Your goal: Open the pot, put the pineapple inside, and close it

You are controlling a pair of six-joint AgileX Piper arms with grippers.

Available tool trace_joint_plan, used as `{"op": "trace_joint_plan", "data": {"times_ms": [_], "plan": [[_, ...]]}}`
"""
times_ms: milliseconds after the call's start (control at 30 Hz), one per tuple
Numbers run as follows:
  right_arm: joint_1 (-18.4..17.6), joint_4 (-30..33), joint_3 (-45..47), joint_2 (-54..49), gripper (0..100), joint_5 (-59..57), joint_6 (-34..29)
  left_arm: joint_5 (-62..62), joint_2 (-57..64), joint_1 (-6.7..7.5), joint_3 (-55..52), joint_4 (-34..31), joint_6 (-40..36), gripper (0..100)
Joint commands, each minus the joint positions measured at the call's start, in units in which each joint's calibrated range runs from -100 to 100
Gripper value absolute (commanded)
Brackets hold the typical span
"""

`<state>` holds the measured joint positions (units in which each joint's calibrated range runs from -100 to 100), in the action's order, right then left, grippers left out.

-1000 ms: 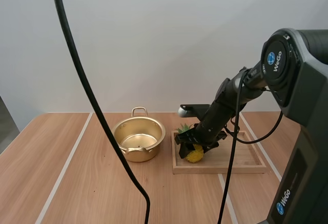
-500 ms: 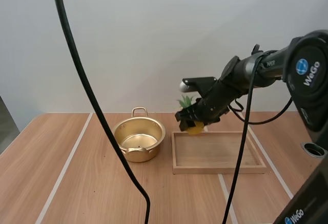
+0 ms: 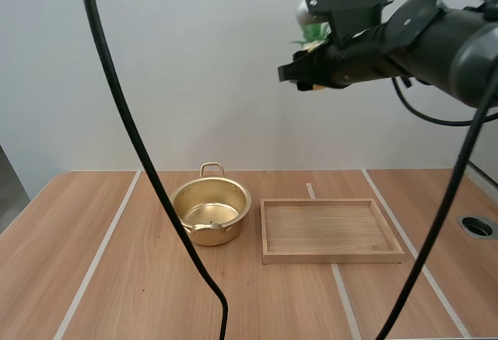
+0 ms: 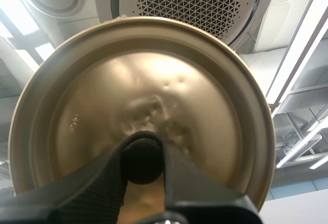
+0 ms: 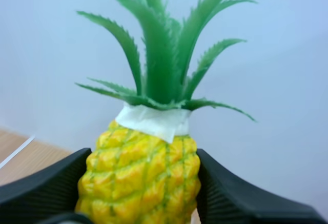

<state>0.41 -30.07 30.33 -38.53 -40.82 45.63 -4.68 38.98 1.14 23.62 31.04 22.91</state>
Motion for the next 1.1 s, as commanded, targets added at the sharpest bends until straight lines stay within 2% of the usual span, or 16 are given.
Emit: {"op": "trace_joint_plan", "data": {"times_ms": [0, 100, 167, 333, 433, 567, 667, 733, 867, 1067], "plan": [[2.2, 8.1, -0.4, -3.7, 0, 5.2, -7.0, -0.3, -0.3, 0.06, -0.1, 0.0, 0.0, 0], [5.2, 13.4, -0.2, -6.5, 0, 4.4, -14.1, -1.0, -0.3, 0.06, -0.1, 0.0, 0.0, 0], [6.7, 13.7, 0.9, -8.8, 0, 3.6, -16.4, -1.0, -0.3, 0.06, -0.1, 0.0, 0.0, 0], [7.6, 13.7, 5.6, -14.3, 0, 13.8, -16.5, -1.0, -0.2, 0.06, -0.1, 0.0, 0.0, 0], [7.4, 11.3, 5.3, -14.3, 0, 13.8, -15.5, -1.0, -0.2, 0.06, -0.1, 0.0, 0.0, 0], [5.0, 1.0, 4.0, -12.7, 0, 9.8, -5.3, -1.2, -0.2, 0.06, -0.1, 0.0, 0.0, 0], [2.0, -8.2, 1.5, -8.9, 0, -4.0, 7.8, -2.0, -0.2, 0.06, -0.1, 0.0, 0.0, 0], [0.1, -13.5, -0.5, -5.6, 0, -15.3, 13.0, -3.1, -0.2, 0.06, -0.1, 0.0, 0.0, 0], [-3.1, -16.4, -4.3, 1.9, 0, -30.1, 14.0, -4.6, -0.2, 0.06, -0.1, 0.0, 0.0, 0], [-5.8, -16.3, -6.9, 13.6, 0, -39.8, 16.5, -8.6, -0.2, 0.06, -0.1, 0.0, 0.1, 0]]}}
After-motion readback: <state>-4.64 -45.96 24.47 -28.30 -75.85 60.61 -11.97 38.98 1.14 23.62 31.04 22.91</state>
